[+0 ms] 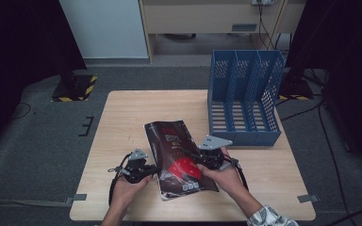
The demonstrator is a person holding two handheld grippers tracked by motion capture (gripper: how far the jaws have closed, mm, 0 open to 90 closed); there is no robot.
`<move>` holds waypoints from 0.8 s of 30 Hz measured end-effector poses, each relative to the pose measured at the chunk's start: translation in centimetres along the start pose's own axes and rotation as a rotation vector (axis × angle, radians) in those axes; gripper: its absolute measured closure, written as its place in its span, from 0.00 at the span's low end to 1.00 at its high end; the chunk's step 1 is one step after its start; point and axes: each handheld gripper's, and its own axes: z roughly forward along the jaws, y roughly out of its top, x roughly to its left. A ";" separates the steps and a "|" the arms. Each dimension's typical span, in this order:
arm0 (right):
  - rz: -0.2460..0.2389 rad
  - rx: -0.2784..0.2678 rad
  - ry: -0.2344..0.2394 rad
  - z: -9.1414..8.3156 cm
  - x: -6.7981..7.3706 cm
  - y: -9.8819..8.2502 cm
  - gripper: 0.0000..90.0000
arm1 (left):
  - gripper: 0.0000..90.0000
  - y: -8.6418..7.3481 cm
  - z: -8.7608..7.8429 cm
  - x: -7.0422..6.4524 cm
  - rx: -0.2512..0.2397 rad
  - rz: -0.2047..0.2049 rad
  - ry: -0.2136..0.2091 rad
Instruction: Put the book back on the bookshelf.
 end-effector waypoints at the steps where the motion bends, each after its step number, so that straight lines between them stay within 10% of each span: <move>1: -0.006 0.000 0.000 0.0 0.0 0.1 0.92 | 0.91 0.1 -0.2 0.0 0.000 0.008 0.004; 8: -0.092 0.068 -0.003 -0.3 -0.1 2.0 0.91 | 0.93 0.7 -1.2 -0.3 -0.033 0.064 0.033; 24: -0.075 0.096 0.016 0.1 -1.0 2.4 0.91 | 0.95 1.0 -1.4 -0.1 -0.034 0.068 0.055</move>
